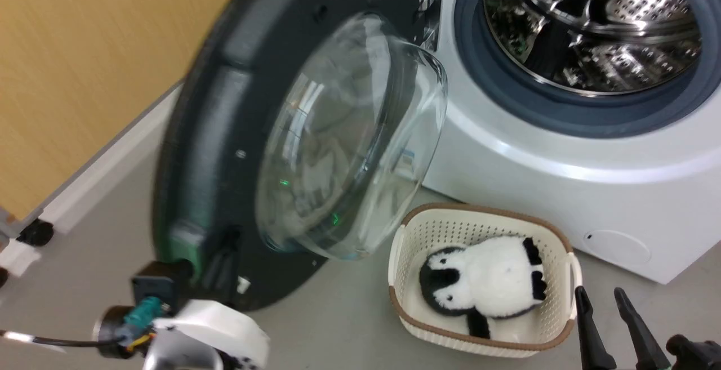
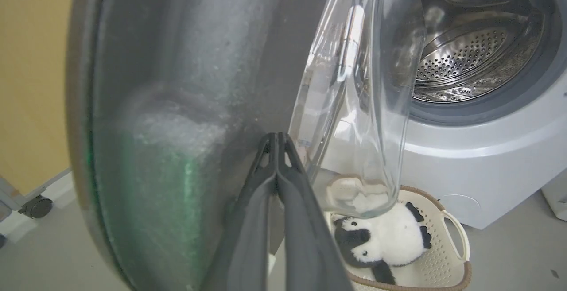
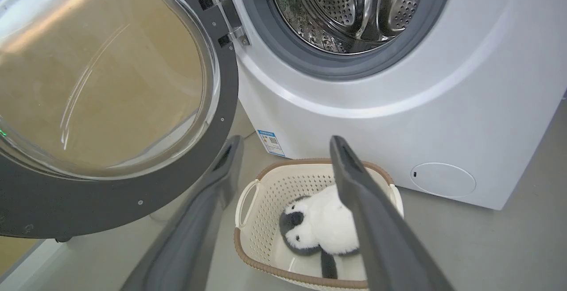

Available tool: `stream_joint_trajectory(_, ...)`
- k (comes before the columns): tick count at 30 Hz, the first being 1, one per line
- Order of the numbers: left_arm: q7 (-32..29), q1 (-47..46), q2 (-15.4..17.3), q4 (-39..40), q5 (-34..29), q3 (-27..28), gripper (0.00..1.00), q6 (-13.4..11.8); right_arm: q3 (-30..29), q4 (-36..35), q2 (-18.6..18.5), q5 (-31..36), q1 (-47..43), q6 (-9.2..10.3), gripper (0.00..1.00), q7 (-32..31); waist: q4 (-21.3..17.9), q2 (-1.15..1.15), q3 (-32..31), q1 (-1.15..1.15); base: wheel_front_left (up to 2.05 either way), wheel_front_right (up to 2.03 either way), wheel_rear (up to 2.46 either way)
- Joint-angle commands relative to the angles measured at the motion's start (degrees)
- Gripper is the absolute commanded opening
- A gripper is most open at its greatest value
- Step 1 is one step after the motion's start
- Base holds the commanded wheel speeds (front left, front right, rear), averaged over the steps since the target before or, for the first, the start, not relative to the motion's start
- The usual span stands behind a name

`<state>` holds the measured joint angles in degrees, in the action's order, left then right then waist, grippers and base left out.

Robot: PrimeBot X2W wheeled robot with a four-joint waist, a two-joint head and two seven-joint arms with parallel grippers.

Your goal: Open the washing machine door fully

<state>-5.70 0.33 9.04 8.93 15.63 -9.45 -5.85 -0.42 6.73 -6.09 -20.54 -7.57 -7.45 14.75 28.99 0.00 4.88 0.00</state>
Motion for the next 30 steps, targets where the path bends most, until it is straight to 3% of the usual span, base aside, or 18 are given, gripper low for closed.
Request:
stream_joint_trajectory(1, 0.7, -1.4, 0.7, -0.8, 0.4, 1.2, 0.0, -0.4, 0.2, 0.0, -0.7, 0.4, 1.4, -0.03, 1.0, 0.2, 0.5, 0.0, 1.2, 0.0, 0.0, 0.0, 0.0)
stream_joint_trajectory(8, 3.6, -5.0, 2.6, -4.4, 2.9, 6.7, 0.0, -1.0, 0.3, -1.2, -2.7, 0.9, 2.6, -0.03, 1.0, -1.3, 0.0, 0.0, 5.0, 0.0, 0.0, 0.0, 0.0)
stream_joint_trajectory(30, 6.1, -20.8, 13.4, -22.2, 8.7, 17.9, 0.0, 1.3, -0.5, -4.8, -5.5, 1.4, 5.9, -0.03, 1.0, -4.2, -4.2, 0.0, 13.8, 0.0, 0.0, 0.0, 0.0)
